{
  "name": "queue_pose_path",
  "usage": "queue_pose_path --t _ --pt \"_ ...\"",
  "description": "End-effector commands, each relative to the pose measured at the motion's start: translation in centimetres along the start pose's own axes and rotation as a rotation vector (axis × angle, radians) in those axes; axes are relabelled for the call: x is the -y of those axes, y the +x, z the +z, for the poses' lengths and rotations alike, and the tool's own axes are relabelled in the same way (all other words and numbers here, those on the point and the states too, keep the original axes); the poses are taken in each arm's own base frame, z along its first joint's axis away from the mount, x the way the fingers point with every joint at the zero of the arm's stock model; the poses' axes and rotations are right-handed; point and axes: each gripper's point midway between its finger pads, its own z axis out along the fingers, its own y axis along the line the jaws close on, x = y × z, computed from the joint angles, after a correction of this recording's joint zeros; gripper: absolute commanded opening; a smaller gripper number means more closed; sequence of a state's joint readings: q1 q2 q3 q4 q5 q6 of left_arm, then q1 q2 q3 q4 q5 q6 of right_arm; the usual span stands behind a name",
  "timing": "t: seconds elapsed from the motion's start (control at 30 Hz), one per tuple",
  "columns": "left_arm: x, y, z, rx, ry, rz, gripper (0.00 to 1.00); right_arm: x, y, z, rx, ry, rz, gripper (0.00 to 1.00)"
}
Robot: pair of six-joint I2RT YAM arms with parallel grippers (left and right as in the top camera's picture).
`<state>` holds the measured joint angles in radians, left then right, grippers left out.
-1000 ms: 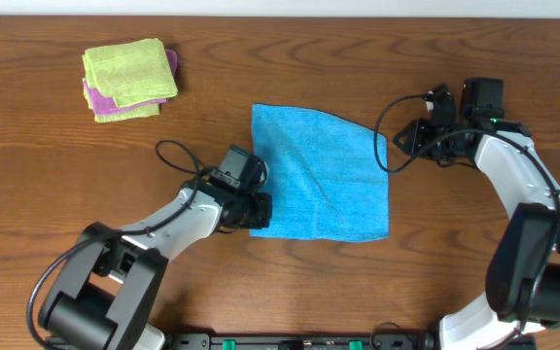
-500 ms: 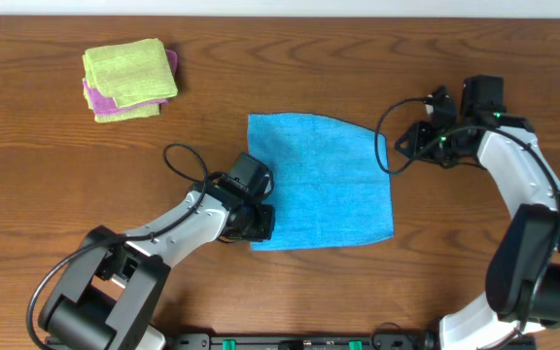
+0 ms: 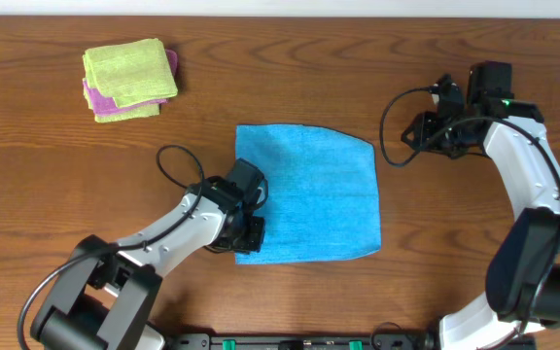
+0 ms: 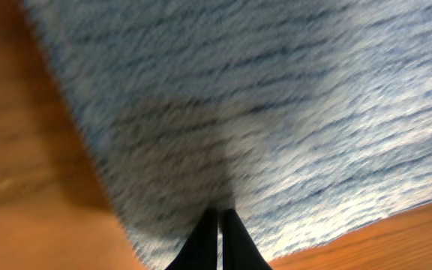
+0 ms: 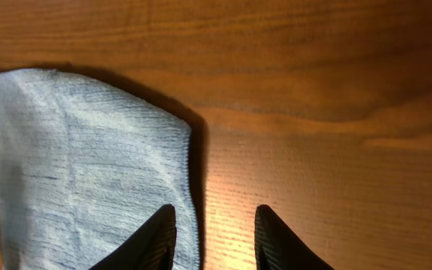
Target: Fold the cloth
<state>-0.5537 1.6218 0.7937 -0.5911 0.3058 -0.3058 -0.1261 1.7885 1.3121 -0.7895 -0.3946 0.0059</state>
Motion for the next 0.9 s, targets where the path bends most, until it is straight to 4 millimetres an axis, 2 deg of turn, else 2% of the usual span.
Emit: queue_pose_path --t 0.0,0.2,0.4,0.57,0.7,0.87 --pt "-1.0 0.4 -0.7 0.015 -0.06 0.033 0.06 0.0 -0.3 -0.4 0.005 0.003 -0.021 0.36" --pt "-0.8 0.3 -1.5 0.04 -0.051 0.045 0.06 -0.6 1.0 -0.3 -0.046 -0.009 -0.019 0.38" --pt "-0.8 0.4 -1.6 0.04 -0.051 0.044 0.06 -1.2 0.4 0.0 -0.026 -0.014 -0.053 0.39" --pt "-0.4 -0.5 -1.6 0.075 -0.038 0.052 0.06 -1.2 0.7 0.3 -0.038 -0.019 -0.048 0.38" --pt "0.1 -1.4 -1.7 0.112 -0.019 0.054 0.06 -1.3 1.4 1.8 -0.082 -0.067 -0.028 0.37" --pt "0.1 -1.5 -1.6 0.118 -0.016 0.056 0.06 -1.4 1.9 3.6 -0.12 -0.115 -0.01 0.37"
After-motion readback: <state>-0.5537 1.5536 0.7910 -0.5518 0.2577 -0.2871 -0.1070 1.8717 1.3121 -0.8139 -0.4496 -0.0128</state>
